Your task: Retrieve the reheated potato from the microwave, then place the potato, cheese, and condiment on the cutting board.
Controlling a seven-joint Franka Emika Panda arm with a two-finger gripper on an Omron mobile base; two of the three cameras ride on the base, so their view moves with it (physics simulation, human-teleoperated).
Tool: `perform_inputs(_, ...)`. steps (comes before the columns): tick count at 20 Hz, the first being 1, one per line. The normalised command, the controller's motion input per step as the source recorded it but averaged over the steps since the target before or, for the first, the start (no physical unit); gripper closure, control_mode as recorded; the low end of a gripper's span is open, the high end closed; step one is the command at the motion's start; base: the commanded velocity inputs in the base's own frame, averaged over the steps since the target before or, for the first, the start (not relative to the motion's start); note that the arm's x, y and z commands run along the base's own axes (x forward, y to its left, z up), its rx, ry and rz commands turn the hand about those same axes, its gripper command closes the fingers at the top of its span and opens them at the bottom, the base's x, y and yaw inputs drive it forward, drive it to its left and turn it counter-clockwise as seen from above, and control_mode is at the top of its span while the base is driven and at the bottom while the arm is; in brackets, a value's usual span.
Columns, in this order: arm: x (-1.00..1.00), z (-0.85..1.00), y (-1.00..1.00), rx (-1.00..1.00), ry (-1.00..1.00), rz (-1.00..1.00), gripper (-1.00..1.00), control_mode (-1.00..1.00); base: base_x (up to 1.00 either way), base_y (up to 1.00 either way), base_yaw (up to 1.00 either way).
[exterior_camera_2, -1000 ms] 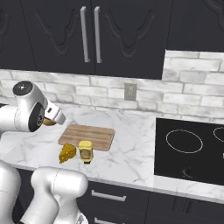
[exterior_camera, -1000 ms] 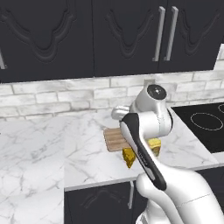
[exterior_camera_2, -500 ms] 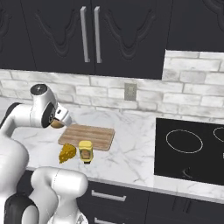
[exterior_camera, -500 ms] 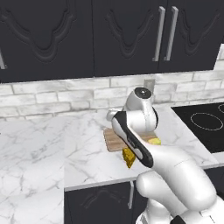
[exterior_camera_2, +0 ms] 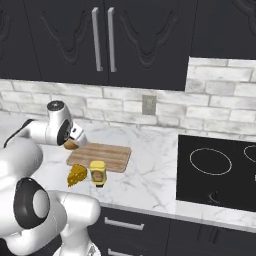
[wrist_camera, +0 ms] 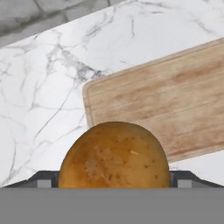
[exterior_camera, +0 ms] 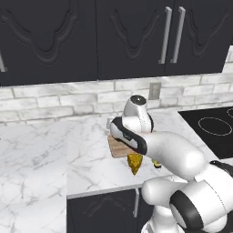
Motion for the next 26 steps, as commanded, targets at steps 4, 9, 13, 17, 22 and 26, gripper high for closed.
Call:
perform_inputs(4,0.42,-0.43,0.0,0.0,0.0,0.0,1.0,-1.0,0.0,0.0,0.0)
perform_inputs(9,0.34,-0.42,0.0,0.0,0.0,0.0,1.0,-1.0,0.0,0.0,0.0)
perform_inputs(13,0.32,-0.32,0.0,0.0,0.0,0.0,1.0,-1.0,0.0,0.0,0.0)
perform_inputs(17,0.26,-0.29,0.0,0.0,0.0,0.0,1.0,-1.0,0.0,0.0,0.0)
perform_inputs(22,0.17,-0.31,0.0,-0.01,0.0,0.0,1.0,-1.0,0.0,0.0,0.0)
perform_inputs(26,0.17,-0.28,-0.01,-0.01,0.0,0.0,1.0,-1.0,0.0,0.0,0.0)
